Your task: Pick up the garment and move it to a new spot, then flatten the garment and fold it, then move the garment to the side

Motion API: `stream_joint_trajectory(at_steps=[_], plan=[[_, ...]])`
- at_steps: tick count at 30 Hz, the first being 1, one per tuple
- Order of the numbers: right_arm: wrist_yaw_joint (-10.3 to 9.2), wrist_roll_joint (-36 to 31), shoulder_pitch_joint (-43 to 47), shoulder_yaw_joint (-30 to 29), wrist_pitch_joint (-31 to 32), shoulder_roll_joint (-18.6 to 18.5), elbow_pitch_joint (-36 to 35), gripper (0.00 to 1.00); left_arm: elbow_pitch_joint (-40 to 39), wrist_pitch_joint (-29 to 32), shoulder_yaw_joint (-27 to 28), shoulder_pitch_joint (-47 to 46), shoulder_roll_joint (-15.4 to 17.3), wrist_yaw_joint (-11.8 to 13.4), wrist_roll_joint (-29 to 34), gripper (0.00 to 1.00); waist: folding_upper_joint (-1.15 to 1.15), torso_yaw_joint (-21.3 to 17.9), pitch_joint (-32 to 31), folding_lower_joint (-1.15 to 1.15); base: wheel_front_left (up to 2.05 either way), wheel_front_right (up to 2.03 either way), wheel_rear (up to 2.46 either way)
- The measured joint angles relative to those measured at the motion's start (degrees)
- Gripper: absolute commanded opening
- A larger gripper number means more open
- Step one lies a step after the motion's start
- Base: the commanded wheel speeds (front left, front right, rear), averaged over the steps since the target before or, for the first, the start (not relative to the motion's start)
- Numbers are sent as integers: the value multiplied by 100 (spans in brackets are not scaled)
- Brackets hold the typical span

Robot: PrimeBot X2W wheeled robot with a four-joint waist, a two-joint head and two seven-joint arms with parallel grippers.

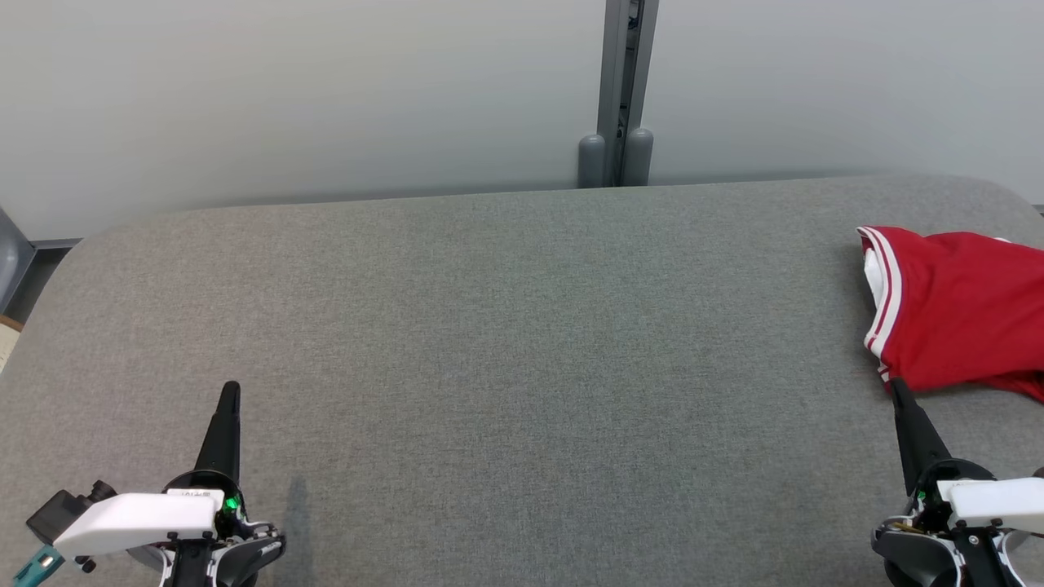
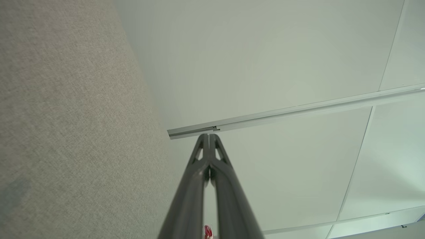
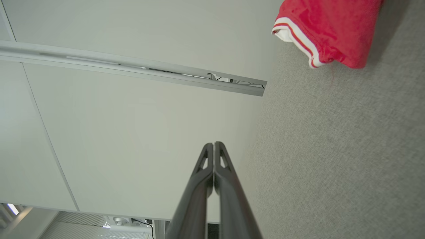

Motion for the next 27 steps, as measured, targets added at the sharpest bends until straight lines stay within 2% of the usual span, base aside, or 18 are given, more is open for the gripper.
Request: stream_joint_trajectory(at_steps=[21,27], plan=[[0,750,-63,-100,230,-4,-32,0,-51,215,185,-70,0,-138,-728,0,0,-46,-41,0,0,0,0],[0,759,-64,-110,231,-4,-33,0,-53,226,192,-87,-1,-138,-736,0,0,-46,-41,0,0,0,0]])
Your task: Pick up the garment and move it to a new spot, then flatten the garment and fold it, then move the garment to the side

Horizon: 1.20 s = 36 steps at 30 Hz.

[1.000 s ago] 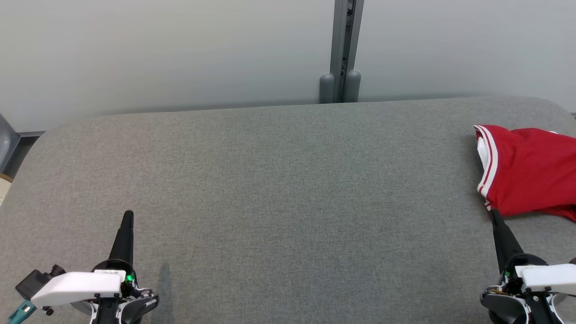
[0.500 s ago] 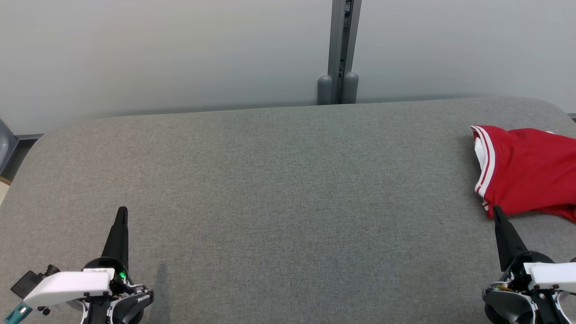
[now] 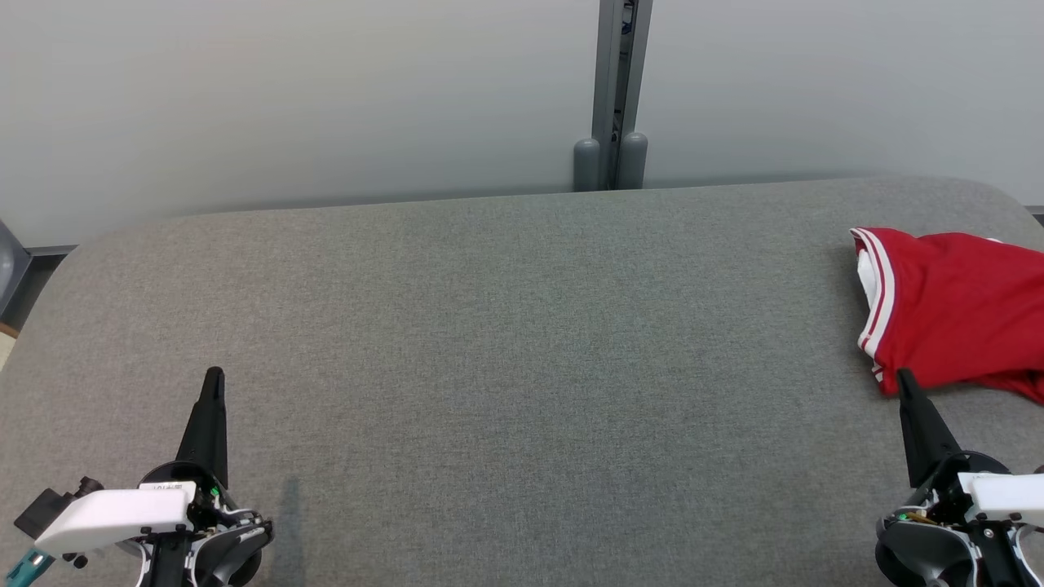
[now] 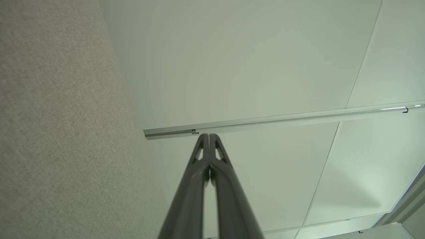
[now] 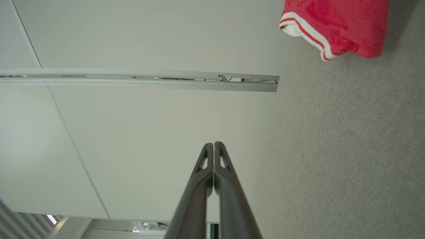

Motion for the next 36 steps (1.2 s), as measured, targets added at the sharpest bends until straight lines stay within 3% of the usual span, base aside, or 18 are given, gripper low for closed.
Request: stream_joint_trajectory(at_steps=[36], plan=[[0,-4,0,-25,23,7,0,0,-1,16,19,0,-7,0,2,0,0,0,0,0,0,0,0]])
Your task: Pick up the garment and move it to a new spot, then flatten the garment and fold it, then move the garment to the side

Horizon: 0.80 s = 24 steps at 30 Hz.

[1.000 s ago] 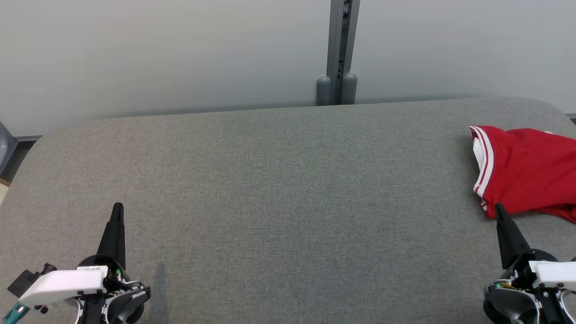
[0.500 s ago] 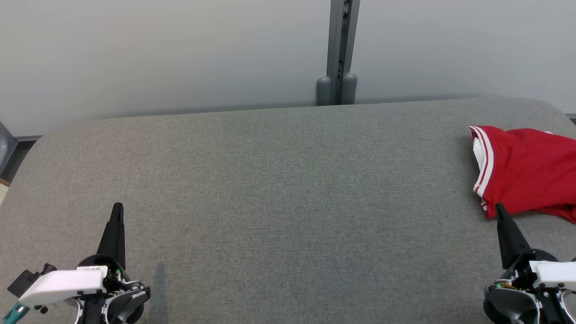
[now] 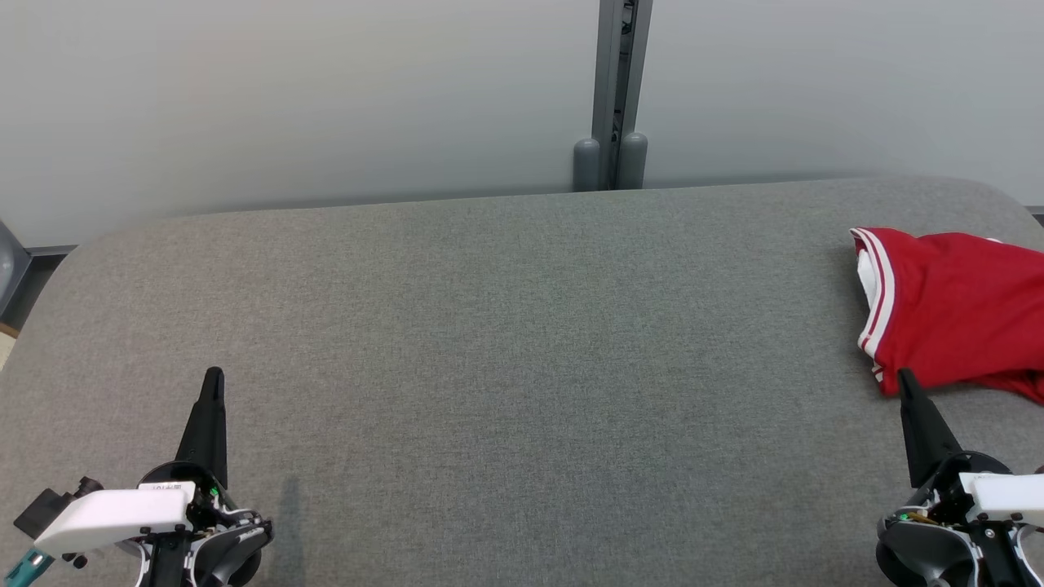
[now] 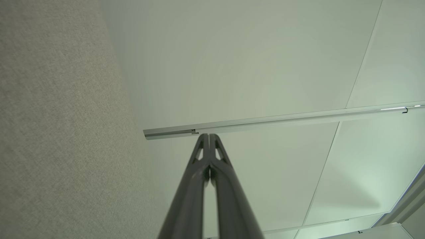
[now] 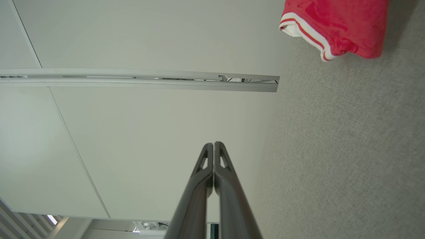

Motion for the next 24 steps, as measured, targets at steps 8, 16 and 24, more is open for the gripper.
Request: stream_joint_trajectory(at_steps=[8,16,24], plan=[[0,-1,0,-4,1,3,0,0,0,1,2,0,-1,0,1,0,0,0,0,0,0,0,0],[0,-8,0,-10,2,5,0,0,0,2,5,-1,-3,0,2,0,0,0,0,0,0,0,0],[0,-8,0,-12,9,7,0,0,0,7,7,-1,-4,0,2,0,0,0,0,0,0,0,0]])
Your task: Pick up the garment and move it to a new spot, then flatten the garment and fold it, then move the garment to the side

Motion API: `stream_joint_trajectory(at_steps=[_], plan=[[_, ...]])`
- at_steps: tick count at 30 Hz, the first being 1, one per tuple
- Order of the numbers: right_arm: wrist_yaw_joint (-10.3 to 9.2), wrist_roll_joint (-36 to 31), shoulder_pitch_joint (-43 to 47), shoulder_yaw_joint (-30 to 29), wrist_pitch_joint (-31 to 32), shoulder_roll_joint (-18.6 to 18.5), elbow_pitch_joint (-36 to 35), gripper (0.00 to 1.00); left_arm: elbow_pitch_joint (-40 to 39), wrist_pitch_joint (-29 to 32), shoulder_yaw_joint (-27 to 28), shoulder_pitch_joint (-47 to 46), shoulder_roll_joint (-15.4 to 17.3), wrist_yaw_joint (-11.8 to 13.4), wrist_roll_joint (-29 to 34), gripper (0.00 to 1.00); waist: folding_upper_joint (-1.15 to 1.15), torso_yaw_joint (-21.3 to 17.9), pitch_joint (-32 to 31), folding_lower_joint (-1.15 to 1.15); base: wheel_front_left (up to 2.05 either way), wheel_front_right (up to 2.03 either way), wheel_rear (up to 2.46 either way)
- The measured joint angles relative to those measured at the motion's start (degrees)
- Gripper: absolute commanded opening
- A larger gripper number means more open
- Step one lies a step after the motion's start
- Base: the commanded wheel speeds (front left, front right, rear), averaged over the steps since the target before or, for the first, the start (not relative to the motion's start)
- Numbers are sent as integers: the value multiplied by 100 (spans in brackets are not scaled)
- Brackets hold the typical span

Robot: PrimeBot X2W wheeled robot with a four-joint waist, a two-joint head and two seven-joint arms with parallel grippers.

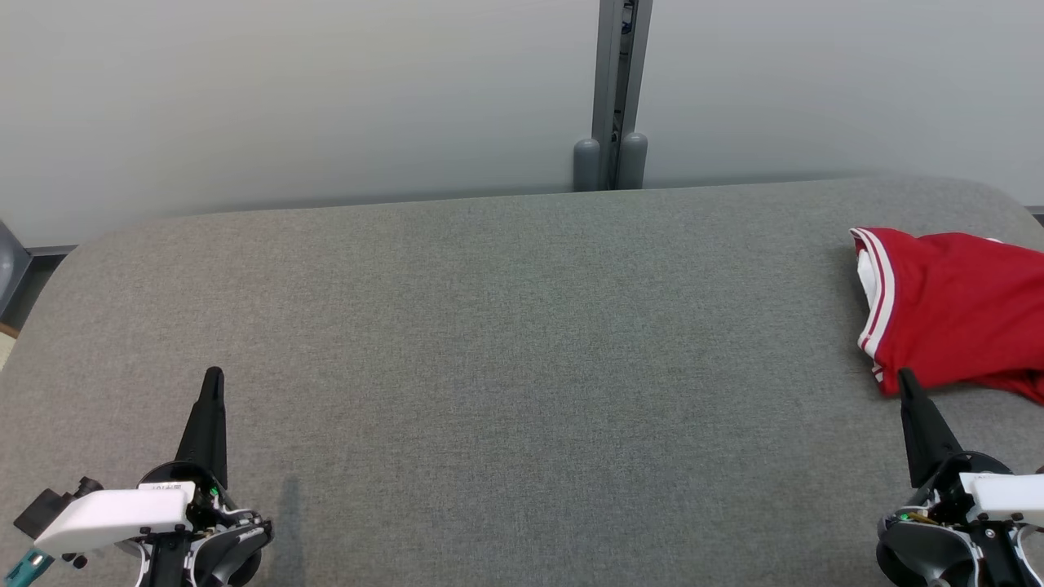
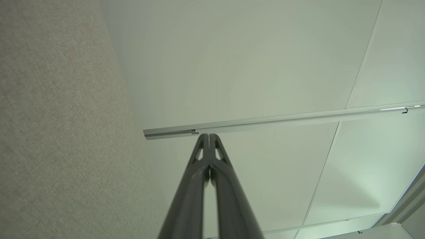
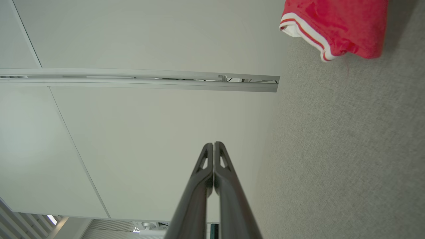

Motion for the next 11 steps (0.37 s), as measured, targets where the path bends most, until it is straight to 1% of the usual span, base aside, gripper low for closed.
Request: stream_joint_trajectory(at_steps=[11], plan=[[0,-1,0,-3,3,2,0,0,0,0,3,0,-2,0,1,0,0,0,0,0,0,0,0]])
